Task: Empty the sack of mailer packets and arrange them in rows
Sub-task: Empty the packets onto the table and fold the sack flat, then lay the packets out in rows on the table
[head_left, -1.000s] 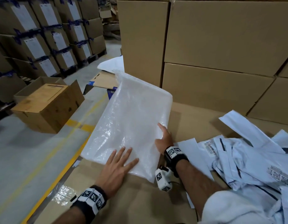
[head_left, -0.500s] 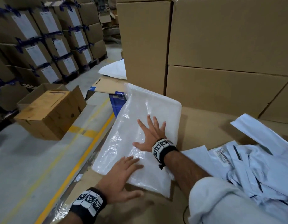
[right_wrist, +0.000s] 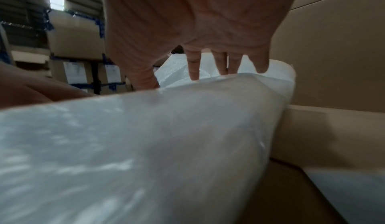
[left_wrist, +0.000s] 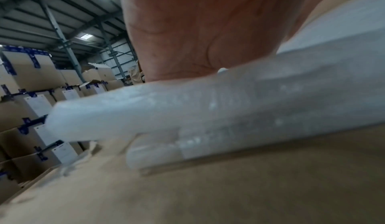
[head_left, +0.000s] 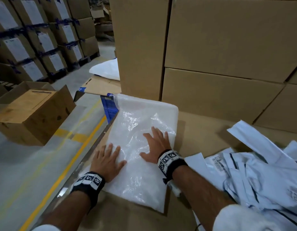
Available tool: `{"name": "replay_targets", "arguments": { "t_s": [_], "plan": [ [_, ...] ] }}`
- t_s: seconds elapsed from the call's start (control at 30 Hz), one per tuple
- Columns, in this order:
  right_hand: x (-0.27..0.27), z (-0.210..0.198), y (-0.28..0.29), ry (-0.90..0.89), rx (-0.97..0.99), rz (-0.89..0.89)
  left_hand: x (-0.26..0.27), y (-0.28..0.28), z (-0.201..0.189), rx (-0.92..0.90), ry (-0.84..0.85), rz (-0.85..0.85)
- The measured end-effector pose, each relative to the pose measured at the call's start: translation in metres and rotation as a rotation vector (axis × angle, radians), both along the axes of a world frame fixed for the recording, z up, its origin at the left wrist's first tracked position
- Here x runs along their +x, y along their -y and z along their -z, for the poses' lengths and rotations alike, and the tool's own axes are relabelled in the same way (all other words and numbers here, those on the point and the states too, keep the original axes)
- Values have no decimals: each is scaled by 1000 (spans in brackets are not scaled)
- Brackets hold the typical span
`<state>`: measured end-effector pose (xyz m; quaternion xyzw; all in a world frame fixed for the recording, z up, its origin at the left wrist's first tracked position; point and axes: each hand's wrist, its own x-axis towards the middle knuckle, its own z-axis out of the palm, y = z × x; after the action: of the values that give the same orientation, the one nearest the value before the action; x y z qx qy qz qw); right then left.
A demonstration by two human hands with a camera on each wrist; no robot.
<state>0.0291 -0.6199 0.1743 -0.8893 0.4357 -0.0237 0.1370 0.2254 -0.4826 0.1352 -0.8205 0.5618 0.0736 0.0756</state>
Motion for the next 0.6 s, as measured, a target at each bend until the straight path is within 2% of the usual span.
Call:
{"name": "replay_targets", "arguments": {
  "t_s": [0.07, 0.1, 0.17, 0.2, 0.23, 0.27, 0.33, 0.4, 0.47, 0.57, 0.6],
  "plan": [
    [-20, 0, -14, 82, 33, 107, -7, -1, -7, -88, -30, 7],
    [-30, 1, -21, 102, 70, 152, -12, -4, -13, -195, -49, 45],
    [-47, 5, -33, 79, 119, 196, -26, -20, -23, -380, -170, 178],
    [-53, 7, -37, 75, 133, 201, -35, -31, -29, -392, -264, 277],
    [-57, 8, -40, 85, 148, 199, -44, -40, -34, -343, -312, 370],
    [-61, 7, -43, 98, 165, 190, -49, -49, -34, -264, -281, 439],
    [-67, 5, -49, 96, 185, 158, -52, -55, -24, -151, -123, 494],
    [-75, 0, -58, 63, 203, 124, -48, -53, -12, -97, -64, 397],
    [-87, -7, -70, 51, 206, 95, -51, -49, -16, -104, -61, 293],
    [-112, -20, -93, 74, 168, 50, -64, -51, -29, -47, 6, 285],
    [-122, -24, -100, 79, 147, 43, -73, -53, -33, -44, -27, 304]
  ]
}}
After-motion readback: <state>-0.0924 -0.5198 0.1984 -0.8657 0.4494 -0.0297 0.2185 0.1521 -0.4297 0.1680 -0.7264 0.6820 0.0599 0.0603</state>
